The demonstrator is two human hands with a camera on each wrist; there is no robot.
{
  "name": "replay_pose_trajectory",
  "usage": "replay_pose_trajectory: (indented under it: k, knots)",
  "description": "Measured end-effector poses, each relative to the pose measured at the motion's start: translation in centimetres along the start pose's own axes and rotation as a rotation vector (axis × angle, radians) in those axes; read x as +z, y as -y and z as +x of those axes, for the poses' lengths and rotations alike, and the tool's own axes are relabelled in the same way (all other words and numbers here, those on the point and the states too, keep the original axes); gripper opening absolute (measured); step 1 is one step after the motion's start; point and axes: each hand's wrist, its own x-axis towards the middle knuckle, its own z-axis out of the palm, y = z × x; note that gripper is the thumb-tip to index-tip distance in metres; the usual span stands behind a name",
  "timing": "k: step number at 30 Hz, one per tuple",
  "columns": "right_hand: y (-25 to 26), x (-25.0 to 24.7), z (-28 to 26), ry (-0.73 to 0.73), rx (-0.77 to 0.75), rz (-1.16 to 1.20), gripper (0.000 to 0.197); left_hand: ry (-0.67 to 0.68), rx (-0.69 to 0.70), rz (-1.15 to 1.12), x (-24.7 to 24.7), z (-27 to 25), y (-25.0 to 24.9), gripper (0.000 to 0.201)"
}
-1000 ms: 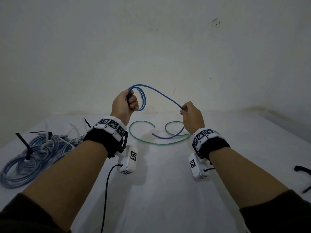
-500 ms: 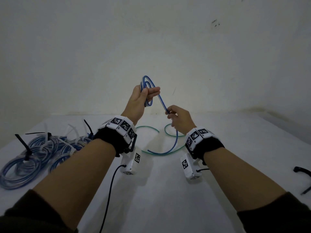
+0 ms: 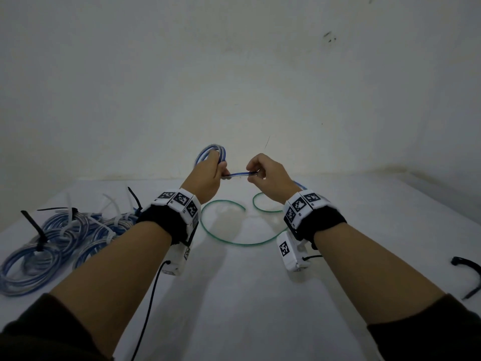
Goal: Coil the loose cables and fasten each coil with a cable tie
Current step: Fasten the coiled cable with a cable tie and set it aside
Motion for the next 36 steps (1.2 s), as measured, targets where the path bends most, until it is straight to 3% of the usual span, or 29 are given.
replay_pose_trajectory:
  k: [6, 9, 12, 21, 26, 30, 33, 36]
  knots:
    - [-0.1, 0.2, 0.1, -0.088, -0.187, -0.198, 0.007, 0.072, 0.013, 0.111, 0.3, -0.5, -0.1, 0.016]
    - [-0.4, 0.4, 0.0, -0.121, -0.206, -0.344, 0.009, 0.107, -0.010, 0.077, 0.4, -0.7, 0.0, 0.020]
    - [-0.2, 0.4, -0.2, -0.075, -0.169, -0.357, 0.012, 0.134, -0.072, -0.077, 0.5, -0.7, 0.2, 0.029]
    - [0.4, 0.2, 0.4, 0.054, -0.208, -0.097, 0.012, 0.154, -0.261, -0.566, 0.0, -0.6, -0.5, 0.035]
    - [-0.6, -0.1, 0.0, 0.020, -0.182, -0.133, 0.018, 0.090, -0.305, -0.710, -1.2, -0.3, -0.5, 0.036]
    - [-2.0, -0.5, -0.5, -0.003, -0.107, -0.311, 0.019, 0.002, -0.378, -0.888, -1.8, -0.3, -0.4, 0.034]
    - [-2.2, -0.3, -1.1, -0.011, 0.041, -0.116, 0.022, -0.024, -0.466, -1.075, -2.1, -0.1, -0.5, 0.032]
    - [-1.9, -0.1, -1.4, -0.023, 0.039, -0.015, 0.024, -0.047, -0.478, -1.153, -2.0, 0.0, -0.6, 0.029]
